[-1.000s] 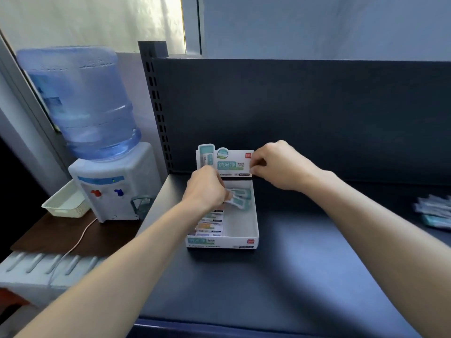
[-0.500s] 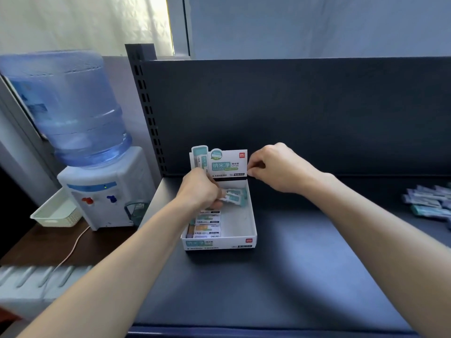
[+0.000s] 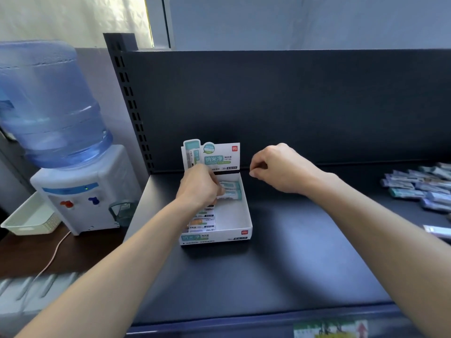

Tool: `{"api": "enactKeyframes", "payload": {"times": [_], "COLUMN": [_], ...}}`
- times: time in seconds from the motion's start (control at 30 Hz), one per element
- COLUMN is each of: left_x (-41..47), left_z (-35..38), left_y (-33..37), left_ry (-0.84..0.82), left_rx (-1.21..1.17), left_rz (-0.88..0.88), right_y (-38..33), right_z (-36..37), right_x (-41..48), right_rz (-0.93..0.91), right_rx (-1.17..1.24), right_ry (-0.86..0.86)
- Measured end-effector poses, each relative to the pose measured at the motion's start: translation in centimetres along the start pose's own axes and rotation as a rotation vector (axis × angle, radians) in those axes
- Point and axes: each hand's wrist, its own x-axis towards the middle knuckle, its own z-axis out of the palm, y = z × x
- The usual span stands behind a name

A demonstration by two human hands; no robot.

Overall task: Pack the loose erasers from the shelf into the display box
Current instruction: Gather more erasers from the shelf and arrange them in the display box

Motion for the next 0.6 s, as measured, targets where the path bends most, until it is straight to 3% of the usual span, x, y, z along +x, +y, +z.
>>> {"api": "enactKeyframes", "payload": {"times": [0.23, 0.4, 0.53, 0.6], "left_x": [0.9, 1.3, 0.2, -0.9], "left_z": [0.4, 0.5, 0.9, 1.8], "left_y": [0.3, 1.0, 3.2, 5.6], "left_ry": [-0.026, -0.108, 0.11, 0.174], "left_rx": [0.011, -0.044, 0.185, 0.185], "left_rz": [0.022, -0.061, -0.002, 0.057], "right_y": [2.5, 5.3, 7.4, 8.8], "right_z": [0.2, -0.8, -2.1, -3.0], "right_x": [-2.0, -3.9, -5.1, -5.9], "right_rz": [0.073, 0.108, 0.099, 0.095], "right_rx": [-0.01, -0.002, 0.006, 0.003], "right_ry": [0.001, 0.021, 0.039, 0.047]}}
